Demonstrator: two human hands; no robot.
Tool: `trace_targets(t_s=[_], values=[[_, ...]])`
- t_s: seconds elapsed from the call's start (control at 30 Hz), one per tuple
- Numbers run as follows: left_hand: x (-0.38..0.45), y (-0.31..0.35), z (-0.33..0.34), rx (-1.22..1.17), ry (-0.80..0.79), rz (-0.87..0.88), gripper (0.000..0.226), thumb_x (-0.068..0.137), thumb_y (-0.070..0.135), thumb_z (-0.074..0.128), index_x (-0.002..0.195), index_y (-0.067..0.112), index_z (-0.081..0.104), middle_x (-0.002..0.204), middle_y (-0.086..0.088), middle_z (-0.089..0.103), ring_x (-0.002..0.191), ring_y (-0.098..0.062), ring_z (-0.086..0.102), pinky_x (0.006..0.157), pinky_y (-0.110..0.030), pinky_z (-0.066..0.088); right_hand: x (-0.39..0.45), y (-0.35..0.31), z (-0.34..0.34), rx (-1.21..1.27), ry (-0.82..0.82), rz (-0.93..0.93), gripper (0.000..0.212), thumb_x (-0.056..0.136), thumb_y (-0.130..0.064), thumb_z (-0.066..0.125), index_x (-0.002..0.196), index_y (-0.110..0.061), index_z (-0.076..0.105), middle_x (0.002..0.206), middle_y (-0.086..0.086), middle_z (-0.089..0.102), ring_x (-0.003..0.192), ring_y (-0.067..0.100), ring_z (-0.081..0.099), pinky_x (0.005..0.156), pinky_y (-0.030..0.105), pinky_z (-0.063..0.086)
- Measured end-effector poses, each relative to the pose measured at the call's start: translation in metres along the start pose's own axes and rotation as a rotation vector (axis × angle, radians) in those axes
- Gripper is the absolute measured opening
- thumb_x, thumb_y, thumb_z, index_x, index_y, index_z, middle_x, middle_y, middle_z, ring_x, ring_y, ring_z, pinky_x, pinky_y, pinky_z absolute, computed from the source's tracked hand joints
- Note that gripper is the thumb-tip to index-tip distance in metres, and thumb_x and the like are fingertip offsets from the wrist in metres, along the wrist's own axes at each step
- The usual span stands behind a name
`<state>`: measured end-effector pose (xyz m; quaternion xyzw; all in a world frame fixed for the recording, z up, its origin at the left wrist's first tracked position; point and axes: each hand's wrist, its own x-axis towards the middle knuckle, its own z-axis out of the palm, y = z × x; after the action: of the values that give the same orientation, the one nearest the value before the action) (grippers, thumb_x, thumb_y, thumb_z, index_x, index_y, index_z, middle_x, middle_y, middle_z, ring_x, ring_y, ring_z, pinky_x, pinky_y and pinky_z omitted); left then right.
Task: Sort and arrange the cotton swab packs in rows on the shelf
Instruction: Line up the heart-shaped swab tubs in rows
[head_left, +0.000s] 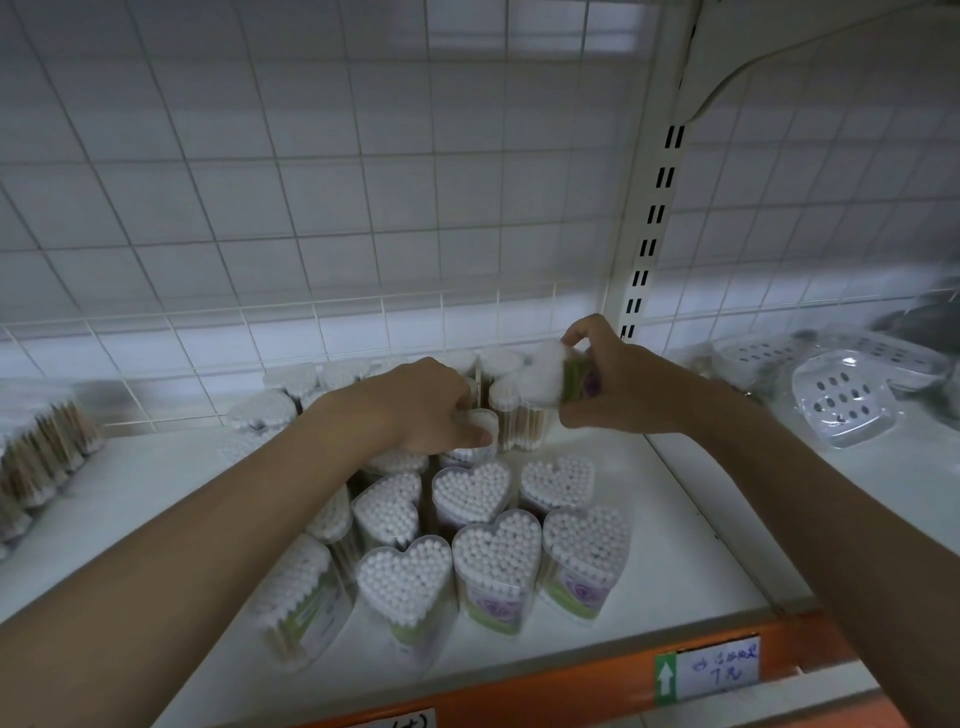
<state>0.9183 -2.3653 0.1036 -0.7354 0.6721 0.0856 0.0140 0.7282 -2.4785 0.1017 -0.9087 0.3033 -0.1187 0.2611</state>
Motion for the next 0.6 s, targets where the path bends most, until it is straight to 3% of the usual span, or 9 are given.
trace_targets(t_s=[0.1, 0.2, 0.37, 0.6], values=[[-0.002, 0.000, 0.000, 0.003, 0.003, -0.001, 0.044, 0.087, 0.055, 0.050, 0.109, 0.018, 0.057, 0.085, 0.010, 0.047, 0.087, -0.016, 0.051, 0.077, -0.029, 0.043, 0.001, -0.002, -0.001, -0.139, -0.014, -0.001, 0.059, 0.066, -0.029, 0.075, 0.105, -0.022, 0.032, 0.089, -0.001, 0.056, 0.071, 0.010, 0.057, 0.053, 0.022, 0.048], [-0.003, 0.000, 0.000, -0.007, -0.002, -0.023, 0.053, 0.086, 0.056, 0.051, 0.124, 0.019, 0.052, 0.104, 0.002, 0.051, 0.099, -0.018, 0.051, 0.085, -0.031, 0.044, 0.005, -0.005, -0.005, -0.277, -0.042, -0.018, 0.057, 0.065, -0.040, 0.078, 0.106, -0.022, 0.043, 0.090, -0.007, 0.052, 0.076, 0.007, 0.052, 0.056, 0.017, 0.040], [-0.006, 0.000, 0.000, -0.011, -0.006, -0.023, 0.054, 0.086, 0.055, 0.051, 0.125, 0.019, 0.052, 0.112, -0.001, 0.052, 0.103, -0.020, 0.052, 0.086, -0.033, 0.044, 0.006, -0.010, -0.009, -0.338, -0.086, -0.046, 0.071, 0.060, -0.052, 0.079, 0.122, -0.028, 0.053, 0.081, -0.021, 0.041, 0.085, 0.006, 0.047, 0.062, 0.012, 0.033], [-0.007, 0.003, 0.000, -0.009, -0.012, -0.038, 0.051, 0.087, 0.053, 0.051, 0.124, 0.018, 0.053, 0.115, -0.003, 0.051, 0.105, -0.022, 0.051, 0.087, -0.034, 0.044, 0.010, -0.009, 0.003, -0.363, -0.161, 0.012, 0.070, 0.068, -0.053, 0.073, 0.127, -0.028, 0.047, 0.092, -0.007, 0.034, 0.088, 0.017, 0.048, 0.073, 0.025, 0.044]])
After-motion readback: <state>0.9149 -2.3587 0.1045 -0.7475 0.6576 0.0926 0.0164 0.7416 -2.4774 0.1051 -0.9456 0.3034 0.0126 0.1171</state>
